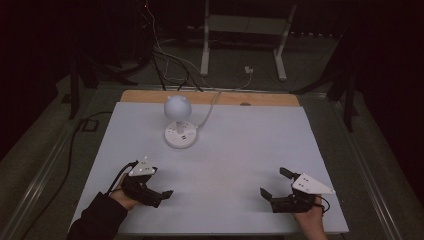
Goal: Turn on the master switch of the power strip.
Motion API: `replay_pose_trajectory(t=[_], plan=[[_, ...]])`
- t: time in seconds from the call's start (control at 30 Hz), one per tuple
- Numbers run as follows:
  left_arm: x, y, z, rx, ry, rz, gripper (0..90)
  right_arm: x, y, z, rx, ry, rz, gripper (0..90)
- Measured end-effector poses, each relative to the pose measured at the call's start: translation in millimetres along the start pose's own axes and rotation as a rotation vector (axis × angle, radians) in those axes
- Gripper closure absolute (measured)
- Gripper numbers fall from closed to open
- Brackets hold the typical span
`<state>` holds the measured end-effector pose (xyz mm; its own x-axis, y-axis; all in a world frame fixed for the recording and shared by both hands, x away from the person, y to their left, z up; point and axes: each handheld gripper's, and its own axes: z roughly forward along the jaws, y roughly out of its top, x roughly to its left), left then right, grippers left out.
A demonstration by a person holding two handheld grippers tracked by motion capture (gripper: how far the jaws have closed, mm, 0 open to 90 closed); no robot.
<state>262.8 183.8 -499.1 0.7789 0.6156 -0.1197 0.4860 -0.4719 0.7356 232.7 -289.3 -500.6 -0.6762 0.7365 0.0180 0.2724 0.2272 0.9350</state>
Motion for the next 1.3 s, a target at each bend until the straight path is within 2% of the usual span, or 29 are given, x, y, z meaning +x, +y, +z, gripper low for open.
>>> replay_pose_trajectory(t=[0.37,0.43,0.53,0.7,0.87,1.03,1.3], plan=[[6.3,-27.6,-7.6,0.004,0.022,-0.035,0.4,0.4,-0.1,0.3,0.002,0.001,-0.002,0.0],[7.0,-33.0,-9.1,-0.008,0.028,-0.040,0.4,-0.3,-0.3,0.5,0.002,-0.001,-0.003,0.0],[7.2,-39.4,-9.9,0.006,0.035,-0.038,0.4,-0.5,-0.5,0.1,0.004,-0.003,-0.003,0.0],[6.2,-47.6,-11.4,0.016,0.055,-0.066,0.4,-0.4,-0.6,-0.1,0.005,-0.001,-0.006,0.0],[7.0,-52.7,-12.9,0.018,0.099,-0.092,0.4,-0.2,-0.8,0.6,0.009,0.004,-0.010,0.0],[9.2,-54.1,-12.1,0.007,0.093,-0.096,0.4,0.6,-0.8,1.0,0.011,0.007,-0.016,0.0],[7.1,-53.8,-10.3,0.013,0.082,-0.074,0.4,0.7,-0.5,0.9,0.013,0.005,-0.022,0.0]])
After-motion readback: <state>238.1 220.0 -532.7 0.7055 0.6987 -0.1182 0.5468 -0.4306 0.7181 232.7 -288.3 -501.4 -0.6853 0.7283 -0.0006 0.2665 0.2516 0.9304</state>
